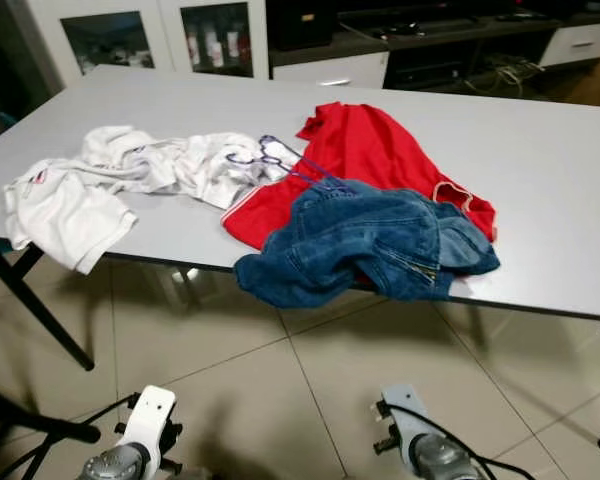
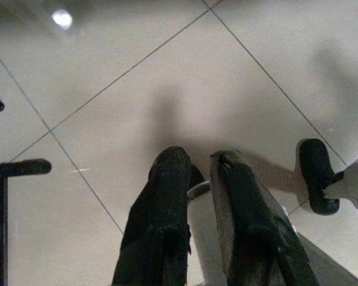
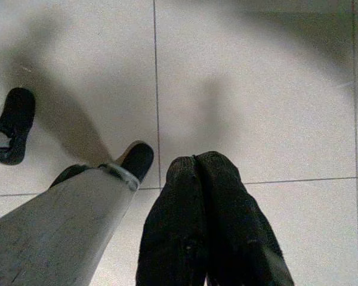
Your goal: Hang hanger
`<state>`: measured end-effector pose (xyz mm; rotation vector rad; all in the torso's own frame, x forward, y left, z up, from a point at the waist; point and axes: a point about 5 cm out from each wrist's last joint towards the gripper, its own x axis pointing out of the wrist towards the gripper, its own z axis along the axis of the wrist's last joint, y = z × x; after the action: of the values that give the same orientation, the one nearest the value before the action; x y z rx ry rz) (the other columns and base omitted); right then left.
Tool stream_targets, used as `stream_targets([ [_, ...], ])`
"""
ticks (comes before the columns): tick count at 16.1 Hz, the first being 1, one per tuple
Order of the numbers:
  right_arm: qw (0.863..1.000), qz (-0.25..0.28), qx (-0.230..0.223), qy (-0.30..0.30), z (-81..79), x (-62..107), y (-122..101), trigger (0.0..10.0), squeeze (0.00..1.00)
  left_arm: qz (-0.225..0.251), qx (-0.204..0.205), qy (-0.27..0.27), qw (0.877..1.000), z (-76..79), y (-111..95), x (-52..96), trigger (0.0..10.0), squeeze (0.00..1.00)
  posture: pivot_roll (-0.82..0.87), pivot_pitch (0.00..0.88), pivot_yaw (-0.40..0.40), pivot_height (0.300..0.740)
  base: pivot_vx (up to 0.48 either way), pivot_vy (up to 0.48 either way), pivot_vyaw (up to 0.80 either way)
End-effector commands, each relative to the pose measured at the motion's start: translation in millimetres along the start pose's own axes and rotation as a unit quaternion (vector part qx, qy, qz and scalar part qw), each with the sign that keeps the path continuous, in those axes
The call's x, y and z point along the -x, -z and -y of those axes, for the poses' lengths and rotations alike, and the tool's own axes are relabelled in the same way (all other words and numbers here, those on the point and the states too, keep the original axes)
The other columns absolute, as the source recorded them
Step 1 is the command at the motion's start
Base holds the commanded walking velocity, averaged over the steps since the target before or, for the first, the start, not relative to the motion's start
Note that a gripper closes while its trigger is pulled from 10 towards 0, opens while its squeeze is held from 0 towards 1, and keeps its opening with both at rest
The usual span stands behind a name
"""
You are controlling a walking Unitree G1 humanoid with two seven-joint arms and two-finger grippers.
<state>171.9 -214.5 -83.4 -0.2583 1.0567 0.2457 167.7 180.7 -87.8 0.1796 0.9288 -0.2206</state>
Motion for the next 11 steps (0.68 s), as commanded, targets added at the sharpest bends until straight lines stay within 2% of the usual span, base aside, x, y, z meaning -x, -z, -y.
stream_targets([
  [1,1.0,0.009,-0.001,-0.008,-5.3,-1.1,-2,10.0,0.0,0.002,-0.008,-0.003,1.0,0.6,-2,-1.0,10.0,0.0,-0.04,0.0,0.04,0.74,0.0,0.0,0.0],
  [2,1.0,0.018,-0.021,-0.003,-7.7,-2.0,-4,10.0,0.0,-0.015,-0.014,-0.004,1.0,1.6,7,0.9,10.0,0.0,-0.05,0.0,0.04,0.74,0.0,0.0,0.0],
  [5,0.999,0.02,-0.041,0.004,-8.0,-2.2,-3,10.0,0.0,-0.024,-0.01,-0.009,1.0,0.0,13,2.7,10.0,0.0,-0.06,0.0,0.042,0.74,0.0,0.0,0.0],
  [7,0.999,0.018,-0.03,0.015,-3.4,-1.0,-1,10.0,0.0,-0.028,-0.002,-0.013,1.0,-1.0,16,3.7,10.0,0.0,-0.06,0.0,0.041,0.74,0.0,0.0,0.0],
  [8,0.999,0.018,-0.023,0.032,4.5,0.4,-2,10.0,0.0,-0.03,0.0,-0.014,0.999,-1.2,18,4.1,10.0,0.0,-0.06,0.0,0.041,0.74,0.0,0.0,0.0],
  [11,0.998,0.036,-0.019,0.039,9.2,-0.1,-14,10.0,0.0,-0.031,0.001,-0.013,0.999,0.7,18,3.8,10.0,0.0,-0.06,0.0,0.041,0.74,0.0,0.0,0.0],
])
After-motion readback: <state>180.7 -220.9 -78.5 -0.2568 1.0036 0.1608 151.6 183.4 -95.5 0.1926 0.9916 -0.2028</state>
